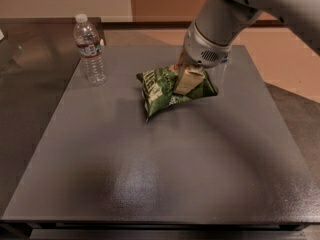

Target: Move green jalapeno chip bag near water bottle

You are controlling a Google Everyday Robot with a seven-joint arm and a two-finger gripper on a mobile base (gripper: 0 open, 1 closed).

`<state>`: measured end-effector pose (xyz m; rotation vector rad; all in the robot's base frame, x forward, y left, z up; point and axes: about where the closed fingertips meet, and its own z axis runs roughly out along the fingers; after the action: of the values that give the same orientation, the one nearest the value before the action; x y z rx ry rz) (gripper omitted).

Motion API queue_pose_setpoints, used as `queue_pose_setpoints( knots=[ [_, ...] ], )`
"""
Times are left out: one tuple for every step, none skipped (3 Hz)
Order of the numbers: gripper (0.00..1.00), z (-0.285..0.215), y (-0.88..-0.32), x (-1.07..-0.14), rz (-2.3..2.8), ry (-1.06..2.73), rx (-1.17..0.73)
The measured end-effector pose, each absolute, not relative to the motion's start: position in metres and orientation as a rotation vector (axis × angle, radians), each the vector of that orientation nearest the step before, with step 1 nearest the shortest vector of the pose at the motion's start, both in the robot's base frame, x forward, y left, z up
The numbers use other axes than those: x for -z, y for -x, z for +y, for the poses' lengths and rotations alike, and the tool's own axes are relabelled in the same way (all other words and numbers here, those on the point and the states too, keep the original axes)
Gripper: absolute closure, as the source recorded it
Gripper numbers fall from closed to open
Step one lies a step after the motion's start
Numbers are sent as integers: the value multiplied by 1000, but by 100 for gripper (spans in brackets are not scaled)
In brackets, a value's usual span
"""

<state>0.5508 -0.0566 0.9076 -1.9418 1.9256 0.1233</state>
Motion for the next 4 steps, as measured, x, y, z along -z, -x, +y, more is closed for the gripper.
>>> queue_pose_setpoints(
  knots=[
    [100, -19, -562, -905, 1836, 1969, -168],
    [100, 10, -571, -898, 1778, 1989, -201],
    [84, 32, -581, -892, 1747, 2006, -204],
    [60, 47, -593, -886, 1738, 2019, -185]
  ],
)
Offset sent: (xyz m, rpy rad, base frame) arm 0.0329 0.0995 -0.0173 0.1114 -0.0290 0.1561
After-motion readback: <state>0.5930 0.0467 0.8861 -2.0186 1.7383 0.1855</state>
